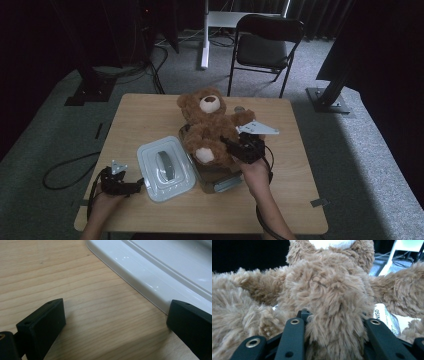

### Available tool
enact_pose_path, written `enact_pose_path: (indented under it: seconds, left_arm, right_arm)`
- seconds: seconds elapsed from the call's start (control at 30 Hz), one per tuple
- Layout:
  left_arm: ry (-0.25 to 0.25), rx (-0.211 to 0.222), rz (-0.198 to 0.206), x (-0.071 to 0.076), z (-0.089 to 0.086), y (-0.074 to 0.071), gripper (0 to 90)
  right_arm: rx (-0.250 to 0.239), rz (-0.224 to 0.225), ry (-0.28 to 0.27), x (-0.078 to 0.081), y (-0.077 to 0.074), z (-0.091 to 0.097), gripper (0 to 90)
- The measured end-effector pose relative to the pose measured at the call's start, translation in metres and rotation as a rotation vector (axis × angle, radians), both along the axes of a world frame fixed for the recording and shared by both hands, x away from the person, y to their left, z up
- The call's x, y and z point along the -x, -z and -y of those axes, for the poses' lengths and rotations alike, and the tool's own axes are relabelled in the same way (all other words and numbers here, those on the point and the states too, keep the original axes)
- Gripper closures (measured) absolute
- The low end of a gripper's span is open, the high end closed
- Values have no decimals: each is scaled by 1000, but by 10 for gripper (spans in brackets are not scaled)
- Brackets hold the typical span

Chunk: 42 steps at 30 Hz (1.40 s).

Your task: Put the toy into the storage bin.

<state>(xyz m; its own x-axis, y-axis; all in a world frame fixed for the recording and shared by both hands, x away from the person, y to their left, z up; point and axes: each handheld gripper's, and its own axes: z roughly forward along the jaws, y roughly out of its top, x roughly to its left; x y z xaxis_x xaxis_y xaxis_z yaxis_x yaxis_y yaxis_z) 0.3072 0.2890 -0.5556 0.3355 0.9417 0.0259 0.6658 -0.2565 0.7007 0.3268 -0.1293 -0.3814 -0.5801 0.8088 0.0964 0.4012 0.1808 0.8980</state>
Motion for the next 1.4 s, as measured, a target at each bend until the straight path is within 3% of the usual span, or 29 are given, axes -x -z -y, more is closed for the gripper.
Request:
enact_pose_path:
  seconds: [0.13, 0.17, 0.23, 0.33, 0.5, 0.6, 0.77, 0.97, 1.07, 1.17, 1.27, 1.4]
  left_arm:
    - [5, 0, 0, 0, 0, 0, 27]
    - [5, 0, 0, 0, 0, 0, 27]
    - [6, -1, -1, 1, 0, 0, 27]
    - [7, -2, 0, 2, 0, 0, 27]
    - [12, -1, 0, 6, -1, 0, 27]
    - [18, -1, 0, 9, -3, 0, 27]
    - [18, 2, 1, 11, -4, 1, 27]
    - [25, 2, 2, 14, -7, 1, 27]
    - [25, 0, -1, 16, -8, 0, 27]
    - [22, 1, 0, 17, -8, 1, 27]
    - [18, 1, 1, 18, -9, 1, 27]
    - [19, 1, 2, 21, -11, 1, 27]
  right_arm:
    - [67, -33, 13, -4, 18, -5, 651]
    - [67, -33, 13, -4, 18, -5, 651]
    - [77, -67, -1, -5, 35, -5, 646]
    - [106, -83, -18, -3, 46, -6, 633]
    - [118, -98, -32, -2, 56, -7, 588]
    - [100, -103, -38, -2, 56, -6, 503]
    - [61, -115, -43, -1, 46, -1, 289]
    - [-18, -105, -66, -3, 20, 7, 131]
    - [-25, -76, -58, -7, 9, 10, 130]
    - [-84, -105, -62, -19, 0, 14, 139]
    - [-72, -130, -79, -32, -9, 13, 141]
    - [-88, -127, -65, -43, -19, 7, 132]
